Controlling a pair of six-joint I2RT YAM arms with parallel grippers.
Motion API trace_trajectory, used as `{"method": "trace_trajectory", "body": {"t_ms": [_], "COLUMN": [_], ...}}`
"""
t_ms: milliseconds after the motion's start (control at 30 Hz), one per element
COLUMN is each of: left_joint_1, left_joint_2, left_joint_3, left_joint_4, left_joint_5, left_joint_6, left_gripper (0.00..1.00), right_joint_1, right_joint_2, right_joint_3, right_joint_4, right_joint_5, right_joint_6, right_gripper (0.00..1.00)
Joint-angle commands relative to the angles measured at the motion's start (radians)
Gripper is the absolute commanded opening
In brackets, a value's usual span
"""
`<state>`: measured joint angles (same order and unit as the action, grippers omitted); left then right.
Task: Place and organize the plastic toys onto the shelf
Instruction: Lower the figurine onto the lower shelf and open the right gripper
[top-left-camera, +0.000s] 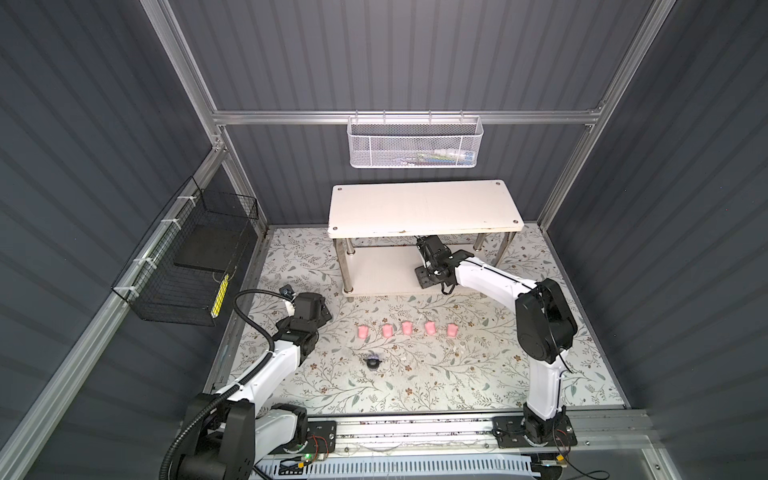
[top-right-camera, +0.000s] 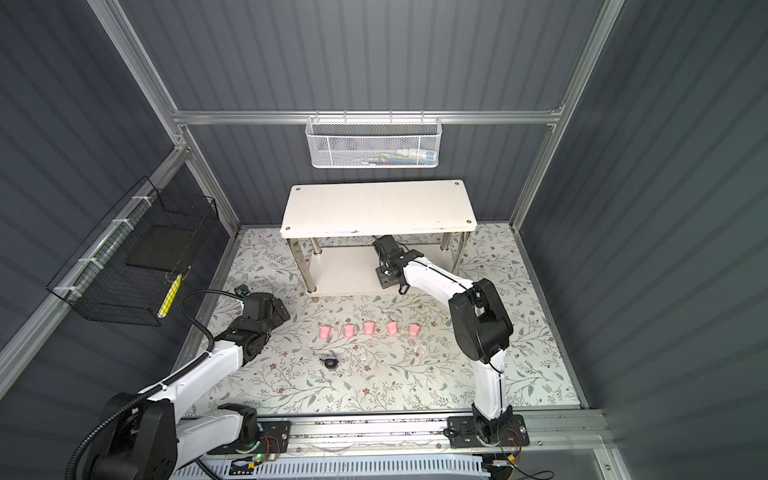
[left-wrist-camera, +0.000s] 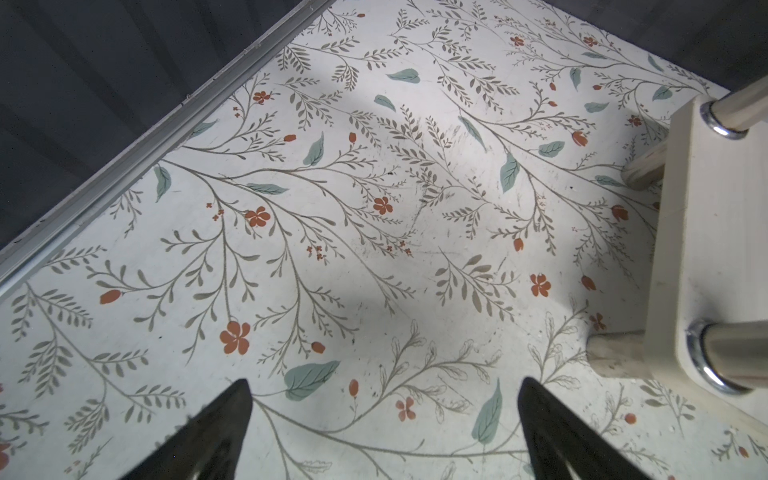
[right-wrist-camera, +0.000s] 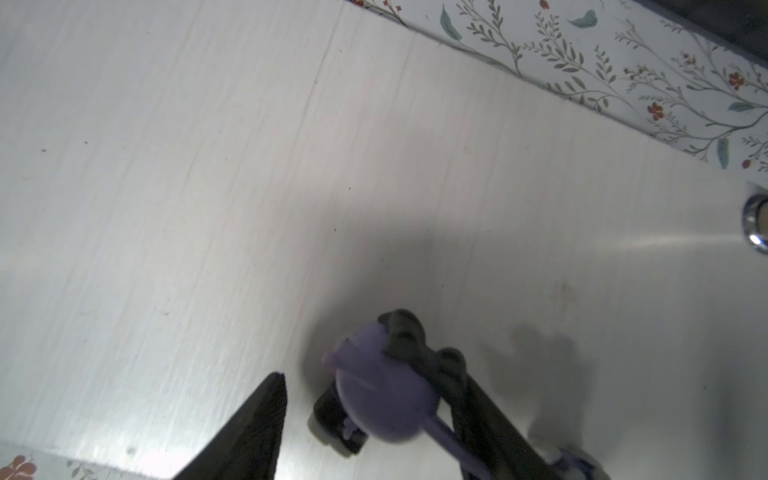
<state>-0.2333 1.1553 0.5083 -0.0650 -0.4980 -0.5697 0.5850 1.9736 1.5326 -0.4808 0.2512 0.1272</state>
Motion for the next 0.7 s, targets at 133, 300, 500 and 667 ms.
{"method": "trace_trajectory", "body": {"t_ms": [133,300,500,667], "left_joint_1": [-0.001,-0.001,-0.001,-0.001], "left_joint_2": [0.009,0.007,0.001,0.003], "left_joint_3": [0.005,0.004,0.002,0.001], "left_joint_4": [0.010,0.008,0.008,0.010], "left_joint_5": [-0.008,-0.011,-0.012,-0.011], "left_joint_6": [-0.003,-0.003,-0.002,-0.004], "left_gripper": [1.00,1.00,1.00,1.00], "right_joint_1": [-0.002,0.001,0.013,0.025], "right_joint_2": [-0.071,-0.094,-0.142,-0.179], "right_joint_3": [-0.031,-0.039,-0.079,-0.126], "right_joint_4": [0.022,0.034,0.069,0.086], "right_joint_5": [-0.008,-0.022,-0.050,-0.043], "right_joint_6": [0.018,0.023,0.034,0.046], "right_gripper": [0.70,0.72,0.74,0.75]}}
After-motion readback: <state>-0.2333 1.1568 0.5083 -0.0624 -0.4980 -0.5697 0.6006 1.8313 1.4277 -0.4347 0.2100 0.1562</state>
